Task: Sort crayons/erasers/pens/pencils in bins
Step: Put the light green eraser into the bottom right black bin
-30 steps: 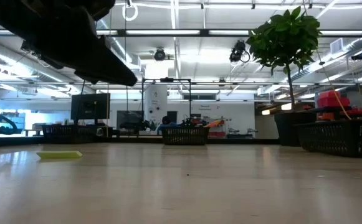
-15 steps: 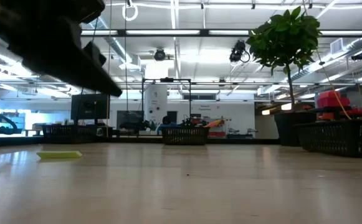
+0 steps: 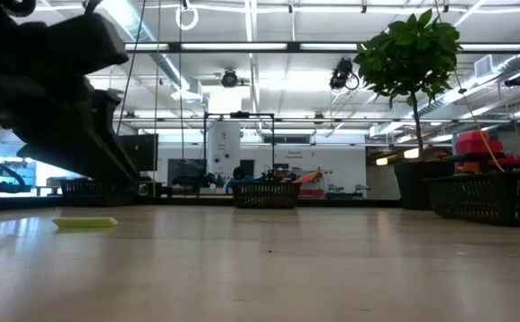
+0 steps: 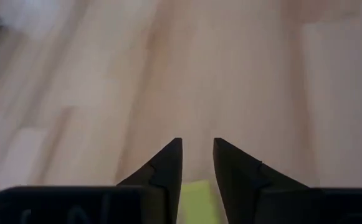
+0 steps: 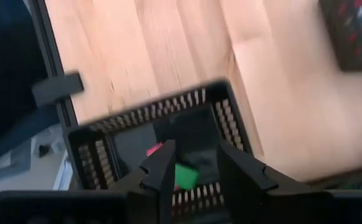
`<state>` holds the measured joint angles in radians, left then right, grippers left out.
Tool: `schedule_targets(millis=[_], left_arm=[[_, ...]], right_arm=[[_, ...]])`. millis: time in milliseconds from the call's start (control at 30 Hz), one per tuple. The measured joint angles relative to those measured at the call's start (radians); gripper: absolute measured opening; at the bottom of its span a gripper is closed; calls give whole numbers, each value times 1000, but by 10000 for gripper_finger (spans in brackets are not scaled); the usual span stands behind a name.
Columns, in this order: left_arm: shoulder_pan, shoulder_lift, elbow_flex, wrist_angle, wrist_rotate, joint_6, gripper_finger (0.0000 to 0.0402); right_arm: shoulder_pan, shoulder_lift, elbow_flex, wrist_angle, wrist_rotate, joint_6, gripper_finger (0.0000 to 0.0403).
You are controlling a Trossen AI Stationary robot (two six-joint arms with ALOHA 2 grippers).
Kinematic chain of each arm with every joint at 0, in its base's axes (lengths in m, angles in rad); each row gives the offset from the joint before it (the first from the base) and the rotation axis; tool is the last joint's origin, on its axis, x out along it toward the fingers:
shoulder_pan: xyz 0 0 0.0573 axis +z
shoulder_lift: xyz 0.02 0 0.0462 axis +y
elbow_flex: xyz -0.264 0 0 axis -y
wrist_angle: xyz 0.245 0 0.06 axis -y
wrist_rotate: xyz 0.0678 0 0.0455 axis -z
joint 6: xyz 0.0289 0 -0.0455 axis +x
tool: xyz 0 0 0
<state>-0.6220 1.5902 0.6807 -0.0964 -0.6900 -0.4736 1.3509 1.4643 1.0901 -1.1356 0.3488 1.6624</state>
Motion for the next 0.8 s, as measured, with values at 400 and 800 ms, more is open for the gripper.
schedule_targets(millis=[400, 800], left_arm=[[-46, 0, 75, -195, -56, -99, 67], [-65, 0, 8, -210, 4, -255, 145]], right_arm=[[-139, 0, -73, 205, 253, -297, 124], [-386, 1, -286, 697, 168, -743, 124]])
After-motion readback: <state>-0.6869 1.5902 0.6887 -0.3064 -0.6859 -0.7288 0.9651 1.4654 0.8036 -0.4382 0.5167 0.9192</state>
